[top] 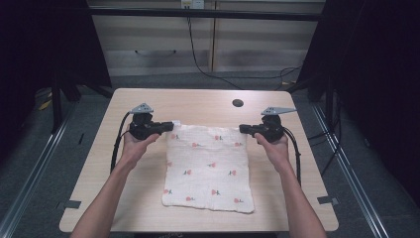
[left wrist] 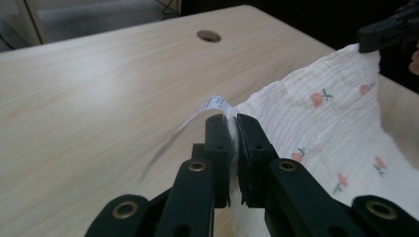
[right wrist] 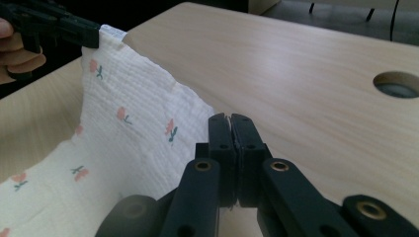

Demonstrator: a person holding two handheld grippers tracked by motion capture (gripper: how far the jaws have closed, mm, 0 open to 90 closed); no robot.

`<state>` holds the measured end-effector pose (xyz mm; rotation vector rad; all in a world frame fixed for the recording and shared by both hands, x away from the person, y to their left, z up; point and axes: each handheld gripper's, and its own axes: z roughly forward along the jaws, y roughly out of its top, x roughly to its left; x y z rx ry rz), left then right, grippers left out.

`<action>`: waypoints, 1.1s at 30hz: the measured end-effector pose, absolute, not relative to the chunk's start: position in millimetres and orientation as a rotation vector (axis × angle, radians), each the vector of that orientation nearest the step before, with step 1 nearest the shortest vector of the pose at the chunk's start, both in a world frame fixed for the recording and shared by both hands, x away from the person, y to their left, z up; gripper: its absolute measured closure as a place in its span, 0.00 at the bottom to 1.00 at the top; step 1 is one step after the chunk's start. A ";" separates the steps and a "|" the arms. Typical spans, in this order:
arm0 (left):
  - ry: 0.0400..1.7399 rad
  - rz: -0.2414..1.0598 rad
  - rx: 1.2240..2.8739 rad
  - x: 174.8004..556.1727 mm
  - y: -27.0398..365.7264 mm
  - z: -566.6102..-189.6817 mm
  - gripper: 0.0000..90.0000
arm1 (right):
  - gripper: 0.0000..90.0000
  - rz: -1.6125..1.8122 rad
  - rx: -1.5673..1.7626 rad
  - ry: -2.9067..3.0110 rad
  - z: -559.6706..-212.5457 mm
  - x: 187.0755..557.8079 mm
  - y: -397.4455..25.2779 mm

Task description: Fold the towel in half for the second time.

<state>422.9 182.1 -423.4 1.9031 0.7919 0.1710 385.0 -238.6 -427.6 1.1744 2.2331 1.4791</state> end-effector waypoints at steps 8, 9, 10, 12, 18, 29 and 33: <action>0.752 0.226 1.861 422.0 185.2 -387.9 0.94 | 0.99 1.504 1.136 2.194 -405.0 387.2 -241.8; 0.743 0.240 1.866 420.8 184.6 -385.7 0.94 | 0.99 1.504 1.133 2.188 -402.9 387.1 -242.0; 0.735 0.243 1.867 419.4 184.6 -384.7 0.94 | 0.99 1.504 1.130 2.185 -402.1 386.5 -242.1; 0.724 0.242 1.857 414.2 185.3 -386.9 0.94 | 0.99 1.508 1.126 2.184 -402.8 384.3 -242.3; 0.731 0.260 1.918 401.4 191.6 -410.6 0.94 | 0.99 1.476 1.128 2.245 -420.4 372.3 -244.4; 0.688 0.241 1.915 372.6 189.4 -438.3 0.94 | 0.99 1.497 1.109 2.307 -446.3 343.8 -244.9; 0.650 0.250 1.920 359.8 191.3 -430.4 0.94 | 0.99 1.499 1.084 2.318 -446.4 330.8 -244.9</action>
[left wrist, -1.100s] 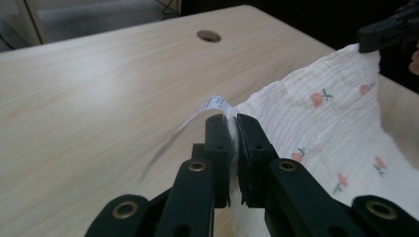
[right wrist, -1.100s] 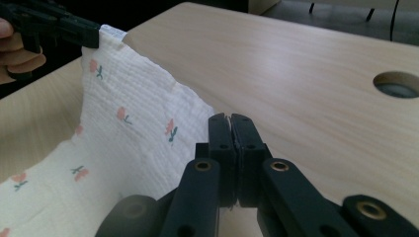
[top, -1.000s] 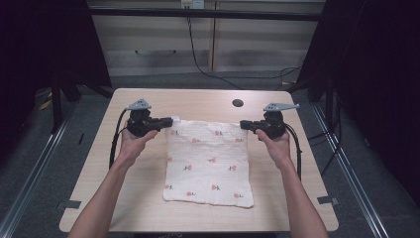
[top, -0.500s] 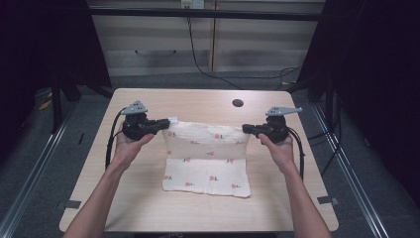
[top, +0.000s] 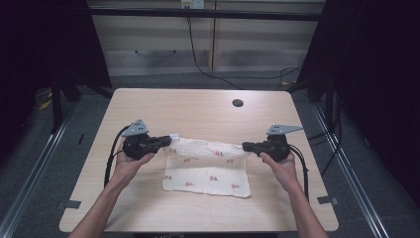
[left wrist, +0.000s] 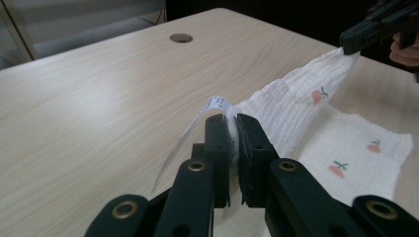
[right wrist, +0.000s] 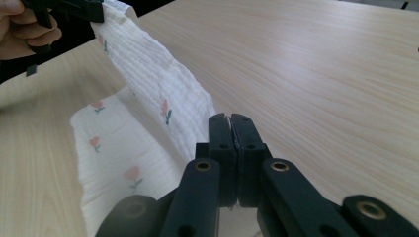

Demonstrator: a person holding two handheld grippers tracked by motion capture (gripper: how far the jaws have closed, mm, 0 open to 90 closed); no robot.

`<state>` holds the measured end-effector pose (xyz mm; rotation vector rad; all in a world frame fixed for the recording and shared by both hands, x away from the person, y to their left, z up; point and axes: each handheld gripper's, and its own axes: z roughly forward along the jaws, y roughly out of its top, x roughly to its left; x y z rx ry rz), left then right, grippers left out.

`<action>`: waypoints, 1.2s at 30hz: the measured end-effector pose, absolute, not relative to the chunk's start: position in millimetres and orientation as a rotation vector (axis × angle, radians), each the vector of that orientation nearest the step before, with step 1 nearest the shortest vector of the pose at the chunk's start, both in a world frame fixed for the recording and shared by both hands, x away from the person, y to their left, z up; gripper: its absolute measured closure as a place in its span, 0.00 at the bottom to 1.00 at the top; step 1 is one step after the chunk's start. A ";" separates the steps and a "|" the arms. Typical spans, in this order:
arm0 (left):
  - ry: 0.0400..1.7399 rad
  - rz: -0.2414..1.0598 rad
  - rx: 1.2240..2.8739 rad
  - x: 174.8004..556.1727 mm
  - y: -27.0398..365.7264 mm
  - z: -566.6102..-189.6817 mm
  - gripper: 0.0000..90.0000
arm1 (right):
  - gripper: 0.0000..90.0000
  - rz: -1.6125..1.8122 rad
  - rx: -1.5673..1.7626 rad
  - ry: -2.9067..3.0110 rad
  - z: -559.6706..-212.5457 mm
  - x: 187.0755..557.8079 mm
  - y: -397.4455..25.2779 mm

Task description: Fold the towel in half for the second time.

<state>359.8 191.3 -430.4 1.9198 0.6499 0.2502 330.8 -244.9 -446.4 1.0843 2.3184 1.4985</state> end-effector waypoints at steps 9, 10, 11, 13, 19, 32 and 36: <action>0.645 0.226 1.971 331.2 193.5 -441.7 0.94 | 0.99 1.464 1.022 2.369 -446.3 302.4 -244.0; 0.645 0.223 1.968 329.2 195.1 -442.4 0.94 | 0.99 1.452 1.024 2.382 -448.7 299.4 -245.0; 0.645 0.206 1.968 327.8 196.5 -442.9 0.94 | 0.99 1.439 1.035 2.395 -451.3 296.2 -246.6; 0.637 0.212 1.981 323.7 198.3 -442.7 0.94 | 0.99 1.437 1.043 2.400 -453.4 292.9 -250.0; 0.614 0.164 2.045 312.8 195.5 -460.1 0.94 | 0.98 1.489 1.074 2.384 -457.9 280.4 -252.7; 0.674 0.066 2.085 301.2 205.4 -486.5 0.85 | 0.91 1.344 1.107 2.568 -494.4 253.8 -243.0; 0.683 0.084 2.071 299.3 210.3 -482.4 0.78 | 0.82 1.369 1.111 2.544 -488.6 247.9 -244.7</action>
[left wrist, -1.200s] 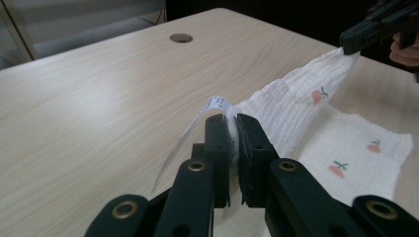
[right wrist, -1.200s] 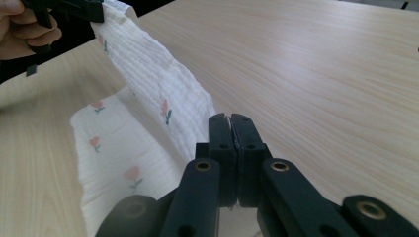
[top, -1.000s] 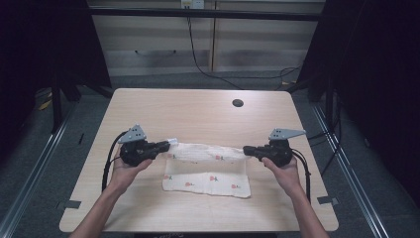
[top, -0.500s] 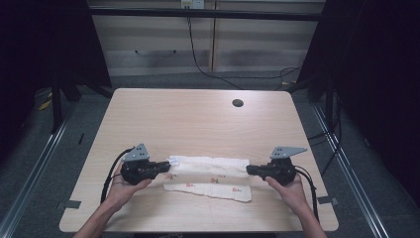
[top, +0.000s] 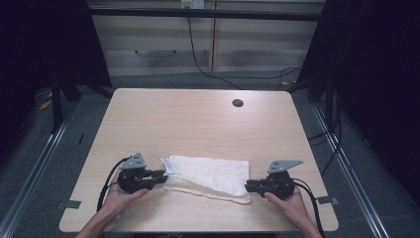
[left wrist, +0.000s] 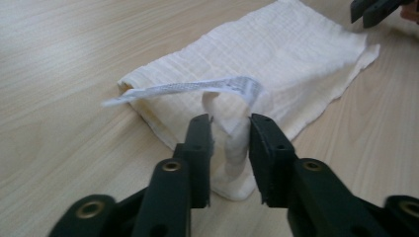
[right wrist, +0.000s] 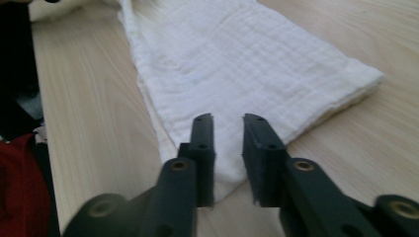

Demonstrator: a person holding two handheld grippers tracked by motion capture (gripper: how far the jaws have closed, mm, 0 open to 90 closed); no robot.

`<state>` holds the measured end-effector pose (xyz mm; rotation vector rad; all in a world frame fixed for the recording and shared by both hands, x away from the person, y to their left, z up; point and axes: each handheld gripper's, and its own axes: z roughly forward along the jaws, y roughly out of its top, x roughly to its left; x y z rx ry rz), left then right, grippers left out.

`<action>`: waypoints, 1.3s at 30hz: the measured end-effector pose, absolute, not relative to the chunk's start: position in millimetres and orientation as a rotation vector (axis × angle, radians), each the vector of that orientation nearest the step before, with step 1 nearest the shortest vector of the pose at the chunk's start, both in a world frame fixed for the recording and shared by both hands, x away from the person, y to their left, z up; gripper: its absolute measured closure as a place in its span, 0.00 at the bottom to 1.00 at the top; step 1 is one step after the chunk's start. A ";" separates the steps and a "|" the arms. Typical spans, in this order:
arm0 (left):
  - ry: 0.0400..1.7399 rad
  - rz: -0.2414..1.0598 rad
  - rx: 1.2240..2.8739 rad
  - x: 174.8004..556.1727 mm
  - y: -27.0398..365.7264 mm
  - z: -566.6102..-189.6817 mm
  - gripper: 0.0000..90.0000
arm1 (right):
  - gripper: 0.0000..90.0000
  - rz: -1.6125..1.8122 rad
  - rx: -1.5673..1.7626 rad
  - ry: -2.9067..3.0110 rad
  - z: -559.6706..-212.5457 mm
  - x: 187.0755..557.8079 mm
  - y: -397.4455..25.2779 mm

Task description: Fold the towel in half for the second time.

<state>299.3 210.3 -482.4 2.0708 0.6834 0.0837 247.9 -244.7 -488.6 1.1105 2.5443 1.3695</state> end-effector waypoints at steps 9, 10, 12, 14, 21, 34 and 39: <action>0.774 0.171 1.946 319.0 233.1 -461.3 0.72 | 0.74 1.371 1.120 2.468 -476.2 249.6 -248.7; 0.778 0.171 1.949 322.1 232.0 -461.1 0.71 | 0.73 1.368 1.119 2.461 -475.3 251.8 -248.3; 0.777 0.167 1.969 329.7 223.3 -462.4 0.71 | 0.75 1.375 1.135 2.438 -473.5 257.5 -247.7; 0.767 0.164 1.979 333.7 216.1 -464.6 0.72 | 0.78 1.380 1.138 2.418 -471.2 266.1 -247.7; 0.786 0.154 2.038 351.5 184.6 -480.5 0.76 | 0.80 1.310 1.174 2.390 -476.1 306.5 -240.0; 0.728 0.143 2.169 351.2 168.2 -505.6 0.87 | 0.75 1.234 1.236 2.417 -497.3 335.5 -240.2; 0.752 0.108 2.134 350.7 171.8 -507.9 0.87 | 0.74 1.191 1.230 2.443 -502.8 336.8 -238.1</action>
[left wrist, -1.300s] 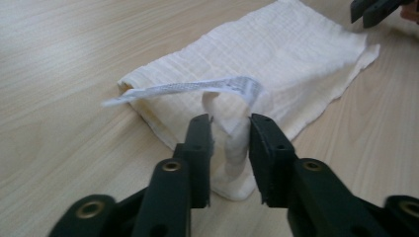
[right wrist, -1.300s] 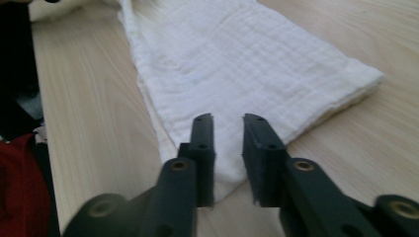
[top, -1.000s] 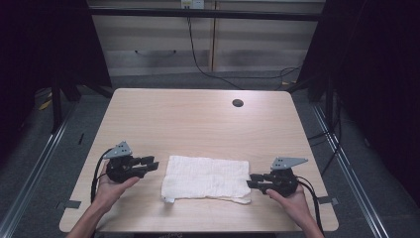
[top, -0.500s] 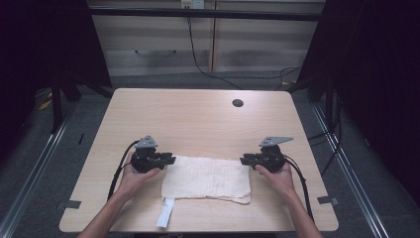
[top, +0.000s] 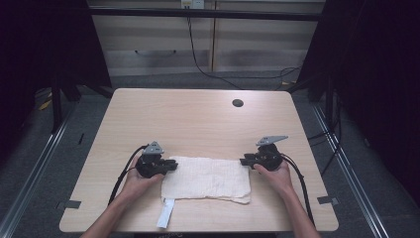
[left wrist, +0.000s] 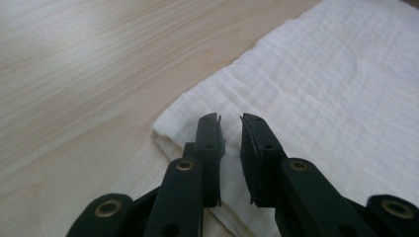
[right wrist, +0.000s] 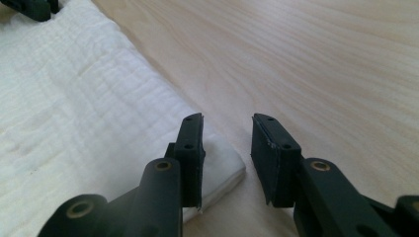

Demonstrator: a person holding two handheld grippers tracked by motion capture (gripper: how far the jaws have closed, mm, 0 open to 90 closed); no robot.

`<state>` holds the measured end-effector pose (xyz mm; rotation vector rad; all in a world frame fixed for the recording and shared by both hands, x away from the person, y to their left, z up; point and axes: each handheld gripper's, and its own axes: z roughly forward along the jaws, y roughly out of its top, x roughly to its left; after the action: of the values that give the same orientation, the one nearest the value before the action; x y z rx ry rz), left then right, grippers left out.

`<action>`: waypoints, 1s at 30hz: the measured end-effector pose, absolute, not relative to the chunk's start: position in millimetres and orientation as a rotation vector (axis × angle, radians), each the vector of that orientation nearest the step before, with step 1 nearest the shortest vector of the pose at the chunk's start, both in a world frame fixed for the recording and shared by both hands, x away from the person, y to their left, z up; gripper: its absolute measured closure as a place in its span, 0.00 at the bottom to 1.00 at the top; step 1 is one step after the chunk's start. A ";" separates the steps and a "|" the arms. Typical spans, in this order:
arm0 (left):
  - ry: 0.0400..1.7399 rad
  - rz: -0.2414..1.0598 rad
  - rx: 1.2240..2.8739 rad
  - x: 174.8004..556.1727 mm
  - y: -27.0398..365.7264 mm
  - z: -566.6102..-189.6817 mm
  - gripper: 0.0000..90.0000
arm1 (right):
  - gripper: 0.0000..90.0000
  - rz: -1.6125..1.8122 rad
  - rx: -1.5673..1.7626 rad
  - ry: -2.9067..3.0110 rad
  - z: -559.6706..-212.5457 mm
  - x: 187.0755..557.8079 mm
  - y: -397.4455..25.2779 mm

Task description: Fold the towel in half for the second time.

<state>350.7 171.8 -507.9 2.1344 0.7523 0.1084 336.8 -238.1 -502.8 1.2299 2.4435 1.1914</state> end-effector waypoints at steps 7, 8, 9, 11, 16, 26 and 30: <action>0.753 0.111 2.131 349.6 175.5 -508.3 0.87 | 0.75 1.152 1.196 2.476 -504.2 334.5 -234.8; 0.755 0.104 2.130 350.1 175.7 -508.4 0.87 | 0.76 1.161 1.195 2.472 -504.6 334.4 -234.8; 0.755 0.100 2.130 350.6 175.8 -508.4 0.87 | 0.76 1.169 1.199 2.479 -504.8 333.8 -235.0; 0.754 0.105 2.129 350.3 175.5 -508.6 0.87 | 0.78 1.171 1.197 2.485 -504.8 333.0 -235.1; 0.760 0.112 2.132 349.4 175.1 -508.3 0.87 | 0.86 1.175 1.185 2.506 -504.8 333.1 -236.6; 0.750 0.113 2.168 343.2 180.0 -504.9 0.86 | 0.97 1.263 1.227 2.457 -502.1 332.4 -243.0; 0.751 0.085 2.182 337.6 184.1 -502.4 0.84 | 0.98 1.275 1.221 2.443 -501.8 332.1 -240.5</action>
<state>337.6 184.1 -502.4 2.1819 0.7513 0.0846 332.1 -240.5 -501.8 1.2205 2.4429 1.2752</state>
